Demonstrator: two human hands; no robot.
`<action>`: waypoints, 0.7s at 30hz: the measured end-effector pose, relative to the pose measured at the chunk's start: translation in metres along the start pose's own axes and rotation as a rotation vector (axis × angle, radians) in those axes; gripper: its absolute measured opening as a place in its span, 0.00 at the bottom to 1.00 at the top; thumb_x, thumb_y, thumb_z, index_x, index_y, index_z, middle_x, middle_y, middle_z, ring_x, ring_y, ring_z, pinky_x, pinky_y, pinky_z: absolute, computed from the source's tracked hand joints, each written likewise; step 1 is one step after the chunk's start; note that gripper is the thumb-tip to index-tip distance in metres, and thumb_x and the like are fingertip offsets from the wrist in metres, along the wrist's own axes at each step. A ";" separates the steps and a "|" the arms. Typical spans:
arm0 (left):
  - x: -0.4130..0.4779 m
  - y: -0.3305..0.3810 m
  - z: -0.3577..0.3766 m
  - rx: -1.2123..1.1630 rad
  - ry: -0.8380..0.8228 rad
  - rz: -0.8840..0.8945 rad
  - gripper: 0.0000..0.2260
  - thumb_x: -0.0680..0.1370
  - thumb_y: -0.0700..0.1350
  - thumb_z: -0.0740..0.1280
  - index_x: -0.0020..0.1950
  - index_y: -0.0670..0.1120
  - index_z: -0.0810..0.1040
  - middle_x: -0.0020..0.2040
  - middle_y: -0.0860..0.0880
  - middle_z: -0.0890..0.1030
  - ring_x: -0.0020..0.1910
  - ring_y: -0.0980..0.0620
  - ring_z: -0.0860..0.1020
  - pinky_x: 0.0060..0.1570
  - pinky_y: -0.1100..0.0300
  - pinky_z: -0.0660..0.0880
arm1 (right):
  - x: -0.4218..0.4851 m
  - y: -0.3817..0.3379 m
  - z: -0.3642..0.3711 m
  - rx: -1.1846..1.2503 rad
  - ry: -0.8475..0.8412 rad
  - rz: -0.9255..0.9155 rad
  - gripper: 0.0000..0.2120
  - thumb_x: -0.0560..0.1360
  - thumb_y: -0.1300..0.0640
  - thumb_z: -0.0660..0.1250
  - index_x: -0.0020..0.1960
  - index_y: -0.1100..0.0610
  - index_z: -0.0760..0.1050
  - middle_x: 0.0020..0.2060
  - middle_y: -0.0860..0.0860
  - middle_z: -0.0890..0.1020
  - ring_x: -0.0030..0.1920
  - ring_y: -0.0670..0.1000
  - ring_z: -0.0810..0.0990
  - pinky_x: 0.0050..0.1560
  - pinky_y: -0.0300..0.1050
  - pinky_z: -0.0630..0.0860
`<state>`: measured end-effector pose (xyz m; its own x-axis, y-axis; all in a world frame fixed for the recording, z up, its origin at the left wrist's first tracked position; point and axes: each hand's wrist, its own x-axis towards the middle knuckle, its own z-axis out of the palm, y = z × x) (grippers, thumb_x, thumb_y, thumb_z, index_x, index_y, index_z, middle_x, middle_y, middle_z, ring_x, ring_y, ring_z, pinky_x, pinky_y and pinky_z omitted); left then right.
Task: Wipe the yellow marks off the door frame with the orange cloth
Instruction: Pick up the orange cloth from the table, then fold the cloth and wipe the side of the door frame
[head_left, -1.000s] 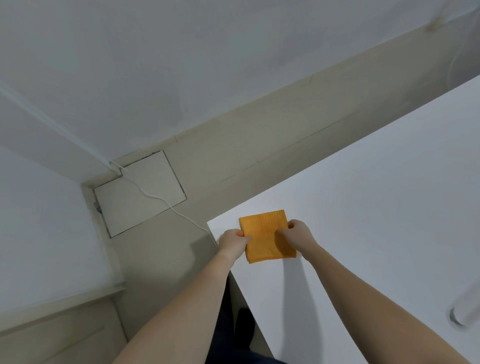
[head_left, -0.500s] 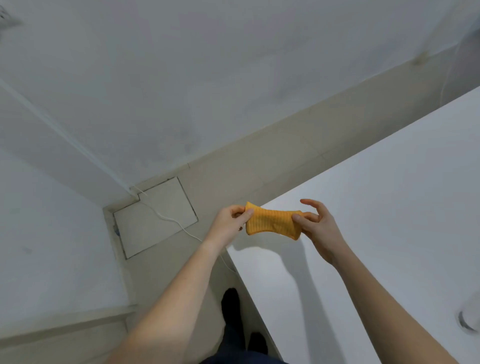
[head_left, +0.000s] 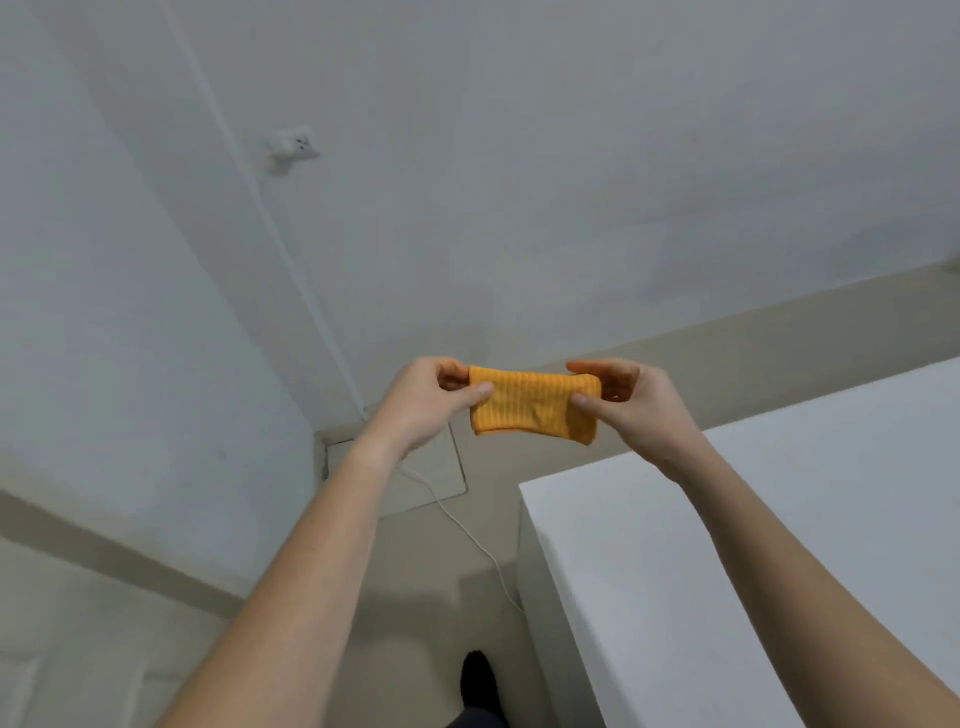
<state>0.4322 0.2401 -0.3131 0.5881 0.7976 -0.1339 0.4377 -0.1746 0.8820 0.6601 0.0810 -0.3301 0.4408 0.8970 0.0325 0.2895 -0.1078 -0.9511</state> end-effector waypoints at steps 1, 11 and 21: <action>-0.007 0.001 -0.014 0.030 0.032 -0.001 0.09 0.78 0.53 0.79 0.50 0.48 0.87 0.44 0.53 0.87 0.46 0.57 0.84 0.50 0.60 0.79 | 0.003 -0.010 0.010 -0.035 -0.010 -0.030 0.15 0.76 0.60 0.77 0.63 0.51 0.85 0.50 0.50 0.88 0.52 0.50 0.87 0.54 0.43 0.84; -0.061 -0.004 -0.145 -0.042 0.341 0.006 0.15 0.82 0.57 0.74 0.51 0.46 0.88 0.50 0.46 0.89 0.49 0.57 0.83 0.50 0.64 0.74 | 0.059 -0.117 0.110 -0.137 -0.167 -0.209 0.09 0.78 0.57 0.76 0.57 0.52 0.86 0.45 0.47 0.88 0.43 0.38 0.84 0.44 0.32 0.77; -0.096 -0.025 -0.246 -0.276 0.592 0.082 0.16 0.85 0.50 0.71 0.47 0.38 0.78 0.36 0.46 0.79 0.42 0.52 0.81 0.52 0.51 0.85 | 0.104 -0.201 0.215 -0.109 -0.394 -0.254 0.01 0.79 0.57 0.74 0.50 0.53 0.85 0.40 0.50 0.85 0.34 0.41 0.80 0.39 0.36 0.77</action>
<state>0.1981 0.3099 -0.2110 0.1038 0.9847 0.1403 0.1702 -0.1565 0.9729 0.4649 0.2879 -0.2016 -0.0044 0.9927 0.1209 0.4430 0.1104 -0.8897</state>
